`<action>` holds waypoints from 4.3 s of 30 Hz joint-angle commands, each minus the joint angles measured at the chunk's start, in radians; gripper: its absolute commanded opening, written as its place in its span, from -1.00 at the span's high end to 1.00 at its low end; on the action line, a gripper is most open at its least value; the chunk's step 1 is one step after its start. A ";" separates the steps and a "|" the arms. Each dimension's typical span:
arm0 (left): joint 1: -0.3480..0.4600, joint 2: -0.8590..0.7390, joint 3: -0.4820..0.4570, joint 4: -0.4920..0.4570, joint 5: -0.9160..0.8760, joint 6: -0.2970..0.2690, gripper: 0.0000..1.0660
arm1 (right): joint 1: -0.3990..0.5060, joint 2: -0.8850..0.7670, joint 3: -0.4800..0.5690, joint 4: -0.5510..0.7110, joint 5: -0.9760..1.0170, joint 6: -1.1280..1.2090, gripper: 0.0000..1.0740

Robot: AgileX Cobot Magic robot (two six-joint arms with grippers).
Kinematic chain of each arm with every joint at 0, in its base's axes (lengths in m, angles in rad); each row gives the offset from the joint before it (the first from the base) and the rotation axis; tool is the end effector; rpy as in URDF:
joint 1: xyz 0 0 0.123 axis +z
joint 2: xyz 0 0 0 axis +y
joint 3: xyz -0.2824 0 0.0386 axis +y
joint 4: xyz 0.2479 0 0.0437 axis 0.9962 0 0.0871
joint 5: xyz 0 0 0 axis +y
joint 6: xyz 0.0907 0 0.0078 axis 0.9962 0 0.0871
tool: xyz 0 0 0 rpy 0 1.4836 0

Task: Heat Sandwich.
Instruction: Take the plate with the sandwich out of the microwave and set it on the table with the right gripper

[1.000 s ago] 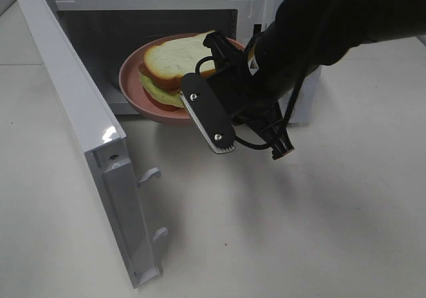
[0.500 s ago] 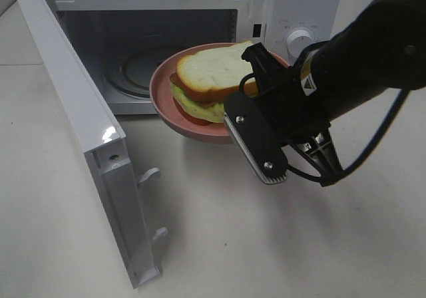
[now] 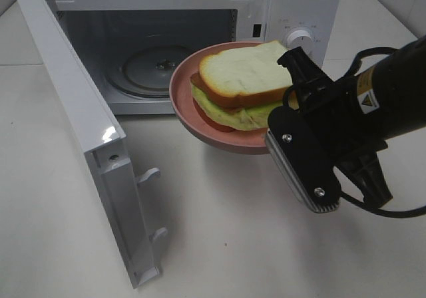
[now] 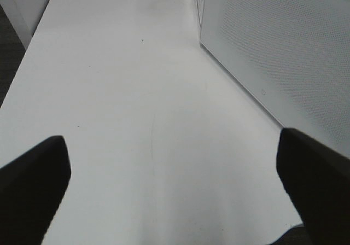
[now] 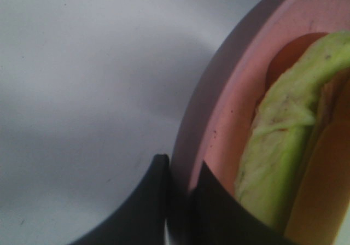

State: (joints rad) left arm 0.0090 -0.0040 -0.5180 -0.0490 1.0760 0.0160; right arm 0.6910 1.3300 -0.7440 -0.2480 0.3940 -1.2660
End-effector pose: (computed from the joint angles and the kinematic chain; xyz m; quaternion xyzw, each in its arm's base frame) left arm -0.0082 -0.0040 0.2810 0.0044 0.8512 -0.0179 0.5245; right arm 0.2046 0.1580 0.2357 -0.8277 0.4462 -0.1729 0.2930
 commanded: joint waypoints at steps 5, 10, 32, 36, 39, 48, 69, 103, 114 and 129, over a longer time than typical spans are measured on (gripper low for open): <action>-0.002 -0.017 0.001 -0.001 -0.004 0.000 -0.83 | -0.002 -0.108 0.046 -0.015 0.020 0.027 1.00; -0.002 -0.017 0.001 -0.001 -0.004 0.000 -0.83 | -0.002 -0.188 0.094 -0.059 0.060 0.075 1.00; -0.002 -0.017 0.001 -0.001 -0.004 0.000 -0.83 | -0.002 -0.381 0.195 -0.267 0.283 0.463 1.00; -0.002 -0.017 0.001 -0.001 -0.004 0.000 -0.83 | -0.002 -0.381 0.195 -0.310 0.316 0.563 1.00; -0.002 -0.017 0.001 -0.001 -0.004 0.000 -0.83 | -0.002 -0.381 0.195 -0.350 0.356 0.662 1.00; -0.002 -0.017 0.001 -0.001 -0.004 0.000 -0.83 | -0.002 -0.381 0.195 -0.427 0.448 0.893 1.00; -0.002 -0.017 0.001 -0.001 -0.004 0.000 -0.83 | -0.002 -0.381 0.195 -0.431 0.598 1.342 1.00; -0.002 -0.017 0.001 -0.001 -0.004 0.000 -0.83 | -0.163 -0.023 0.194 -0.639 0.381 1.794 1.00; -0.002 -0.017 0.001 -0.001 -0.004 0.000 -0.83 | -0.351 0.027 0.194 -0.659 0.290 1.813 1.00; -0.002 -0.017 0.001 -0.001 -0.004 0.000 -0.83 | -0.471 0.180 0.193 -0.805 0.190 1.977 1.00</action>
State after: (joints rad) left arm 0.0090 -0.0050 -0.5180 -0.0480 1.0760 0.0160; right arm 0.2250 1.4800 -0.5490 -0.9780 0.5860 0.6550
